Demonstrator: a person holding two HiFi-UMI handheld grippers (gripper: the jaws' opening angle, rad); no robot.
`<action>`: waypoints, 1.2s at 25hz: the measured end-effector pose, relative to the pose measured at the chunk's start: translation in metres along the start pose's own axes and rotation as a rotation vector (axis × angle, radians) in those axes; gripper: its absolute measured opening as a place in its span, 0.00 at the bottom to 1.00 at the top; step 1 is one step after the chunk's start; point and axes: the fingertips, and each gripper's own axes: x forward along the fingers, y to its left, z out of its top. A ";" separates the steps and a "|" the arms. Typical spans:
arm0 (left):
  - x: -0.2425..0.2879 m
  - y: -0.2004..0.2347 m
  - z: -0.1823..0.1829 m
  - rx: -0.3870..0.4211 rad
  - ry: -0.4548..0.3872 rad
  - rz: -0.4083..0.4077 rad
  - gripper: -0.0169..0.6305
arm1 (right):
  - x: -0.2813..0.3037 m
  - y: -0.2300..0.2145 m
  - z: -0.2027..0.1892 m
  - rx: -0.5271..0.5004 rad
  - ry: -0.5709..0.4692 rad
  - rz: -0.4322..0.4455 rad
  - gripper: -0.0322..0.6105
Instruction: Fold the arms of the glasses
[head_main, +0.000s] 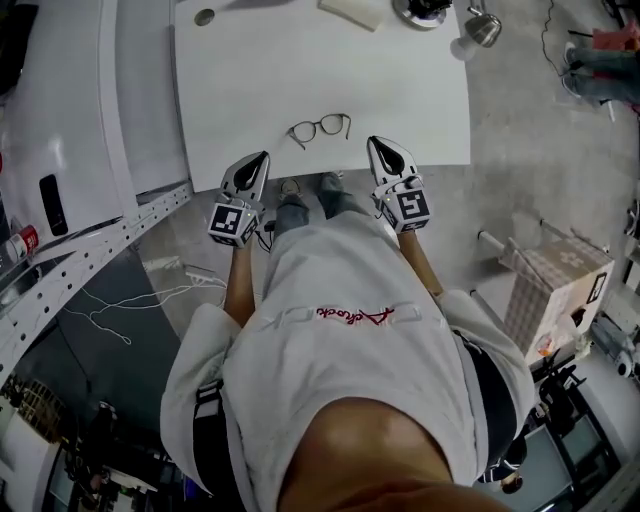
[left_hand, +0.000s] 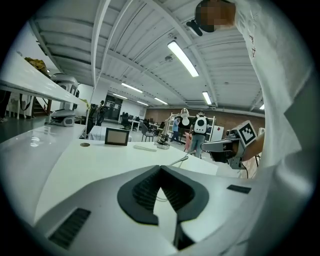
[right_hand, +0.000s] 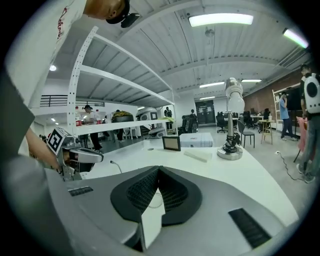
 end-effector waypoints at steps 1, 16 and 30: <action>0.002 -0.001 -0.004 -0.003 0.011 -0.002 0.05 | 0.001 0.001 -0.005 0.010 0.010 0.004 0.05; 0.026 0.005 -0.044 0.243 0.240 -0.071 0.05 | 0.035 -0.008 -0.055 -0.216 0.198 0.206 0.05; 0.057 0.008 -0.065 0.620 0.436 -0.125 0.05 | 0.069 -0.013 -0.091 -1.002 0.354 0.506 0.05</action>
